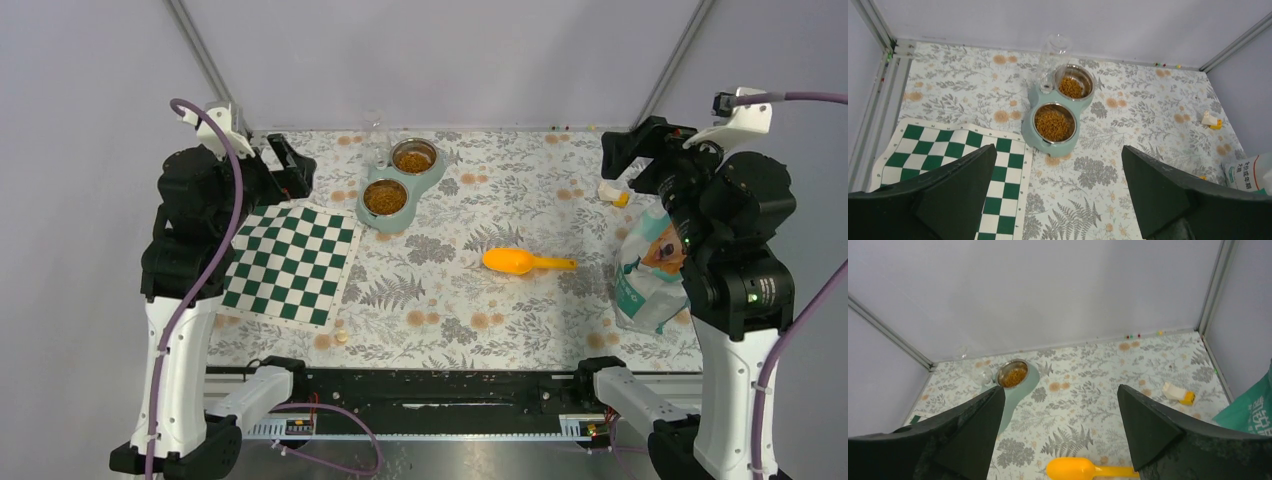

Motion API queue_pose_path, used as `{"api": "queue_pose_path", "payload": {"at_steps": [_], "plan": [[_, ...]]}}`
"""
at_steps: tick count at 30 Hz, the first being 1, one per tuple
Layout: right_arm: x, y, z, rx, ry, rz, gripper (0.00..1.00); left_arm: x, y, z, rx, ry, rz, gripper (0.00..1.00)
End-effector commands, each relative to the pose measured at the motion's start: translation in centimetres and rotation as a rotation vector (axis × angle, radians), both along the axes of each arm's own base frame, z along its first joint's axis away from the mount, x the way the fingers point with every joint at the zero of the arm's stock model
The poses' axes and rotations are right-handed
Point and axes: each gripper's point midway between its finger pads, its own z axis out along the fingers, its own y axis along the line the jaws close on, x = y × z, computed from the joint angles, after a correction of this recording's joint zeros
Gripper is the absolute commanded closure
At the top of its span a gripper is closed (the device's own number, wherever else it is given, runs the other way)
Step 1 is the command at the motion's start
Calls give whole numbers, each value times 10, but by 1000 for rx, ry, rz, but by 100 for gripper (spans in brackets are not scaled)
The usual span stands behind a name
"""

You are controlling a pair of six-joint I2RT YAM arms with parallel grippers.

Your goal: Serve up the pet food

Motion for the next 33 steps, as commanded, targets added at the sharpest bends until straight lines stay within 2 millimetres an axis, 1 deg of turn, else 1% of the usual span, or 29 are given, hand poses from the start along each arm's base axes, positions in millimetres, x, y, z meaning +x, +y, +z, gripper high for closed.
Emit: {"api": "queue_pose_path", "payload": {"at_steps": [1, 5, 7, 9, 13, 16, 20, 22, 24, 28, 30, 33], "plan": [[14, -11, -25, -18, 140, -73, 9, 6, -5, 1, -32, -20, -18, 1], [18, -25, -42, -65, 288, -149, 7, 5, -7, -6, -33, -7, -28, 1], [16, -37, -42, -105, 347, -206, 5, 2, -10, -9, -31, -2, -47, 1], [15, -55, -39, -157, 391, -299, 2, -2, -13, -9, -31, -5, -70, 1], [14, -104, -25, -264, 408, -562, 1, -12, -18, -11, -37, -14, -107, 1], [20, -123, -24, -319, 446, -662, 1, -18, -22, -16, -42, -1, -132, 1], [20, -146, -29, -364, 502, -791, 0, -23, -23, -24, -45, 21, -132, 1], [24, -157, -35, -374, 538, -827, 1, -24, -21, -29, -40, 35, -123, 1], [22, -175, -41, -377, 580, -915, 1, -24, -17, -32, -34, 48, -100, 1], [25, -199, -61, -347, 664, -1007, 1, -24, -18, -36, -42, 74, -98, 1], [25, -207, -71, -333, 700, -1030, 1, -24, -19, -39, -54, 87, -98, 1], [32, -210, -90, -296, 734, -997, 1, -23, -21, -40, -70, 102, -103, 1]]}}
